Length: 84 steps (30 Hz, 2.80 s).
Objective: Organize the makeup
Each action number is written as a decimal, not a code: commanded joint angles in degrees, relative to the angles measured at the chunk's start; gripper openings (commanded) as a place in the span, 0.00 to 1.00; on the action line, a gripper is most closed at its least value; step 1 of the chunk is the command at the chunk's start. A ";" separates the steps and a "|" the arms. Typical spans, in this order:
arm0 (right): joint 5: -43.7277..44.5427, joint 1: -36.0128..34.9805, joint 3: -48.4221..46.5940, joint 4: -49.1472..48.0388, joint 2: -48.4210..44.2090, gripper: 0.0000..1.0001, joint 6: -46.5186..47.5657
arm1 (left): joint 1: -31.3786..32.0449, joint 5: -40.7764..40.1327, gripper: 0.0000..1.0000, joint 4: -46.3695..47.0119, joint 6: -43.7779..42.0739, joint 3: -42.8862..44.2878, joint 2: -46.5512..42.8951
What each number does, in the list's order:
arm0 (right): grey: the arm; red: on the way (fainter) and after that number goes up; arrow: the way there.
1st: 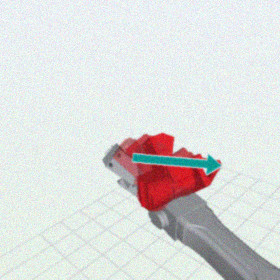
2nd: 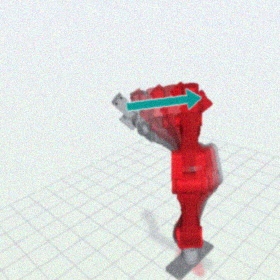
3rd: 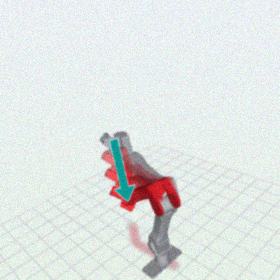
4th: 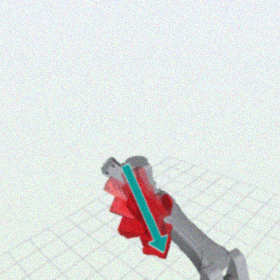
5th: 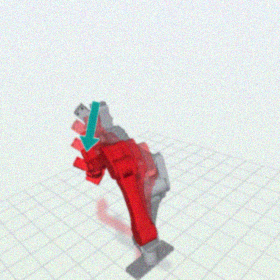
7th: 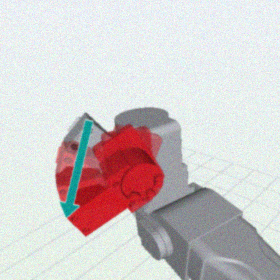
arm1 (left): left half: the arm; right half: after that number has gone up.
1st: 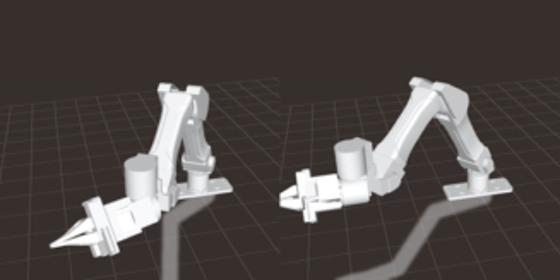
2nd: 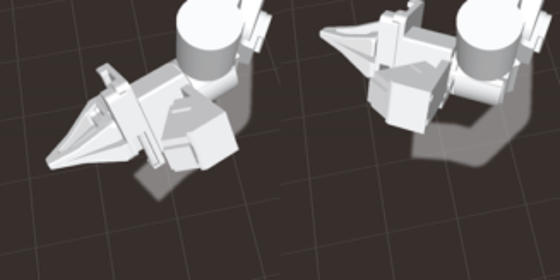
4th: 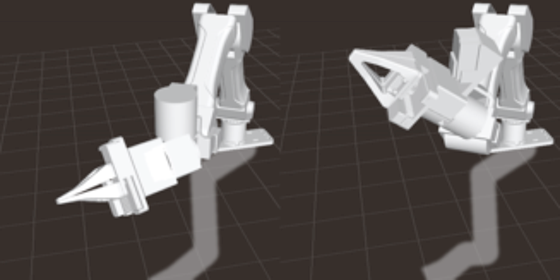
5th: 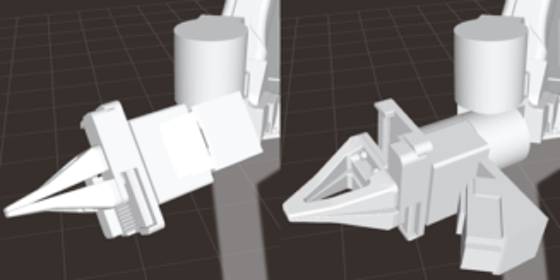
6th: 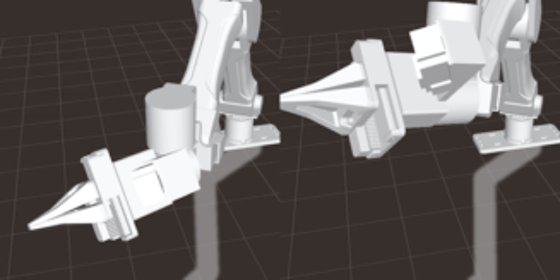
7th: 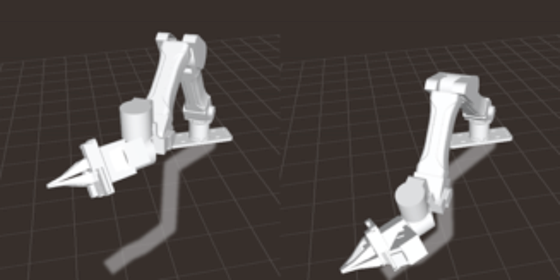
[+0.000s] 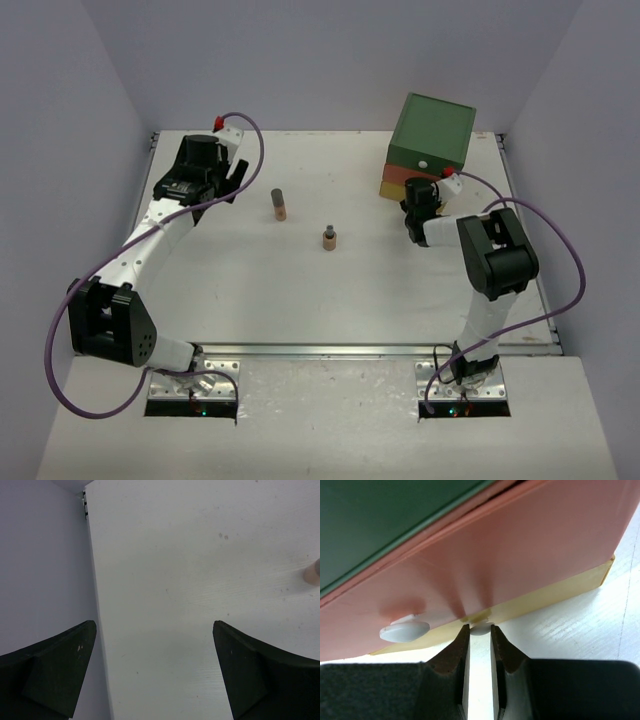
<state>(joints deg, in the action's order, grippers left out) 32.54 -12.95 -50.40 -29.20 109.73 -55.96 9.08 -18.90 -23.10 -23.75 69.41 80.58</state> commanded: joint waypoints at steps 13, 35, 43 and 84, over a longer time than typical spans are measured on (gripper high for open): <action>-1.63 -3.98 11.08 4.67 -10.79 0.00 -1.20 | -0.73 0.26 1.00 2.55 0.28 1.27 -1.19; -1.43 0.20 -4.02 0.99 1.03 0.35 22.38 | -0.81 -0.79 1.00 2.80 -0.51 0.99 -1.83; -1.03 0.58 -7.18 1.36 2.41 0.35 24.55 | -0.90 -0.70 1.00 3.24 -0.69 0.35 -1.83; -3.51 0.52 0.57 -1.83 -2.44 0.00 25.43 | -1.17 -0.29 1.00 3.42 -0.71 -0.50 -2.47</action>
<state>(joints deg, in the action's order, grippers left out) 28.10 -12.34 -51.36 -31.38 110.59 -31.46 8.62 -18.87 -22.06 -24.21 68.88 80.44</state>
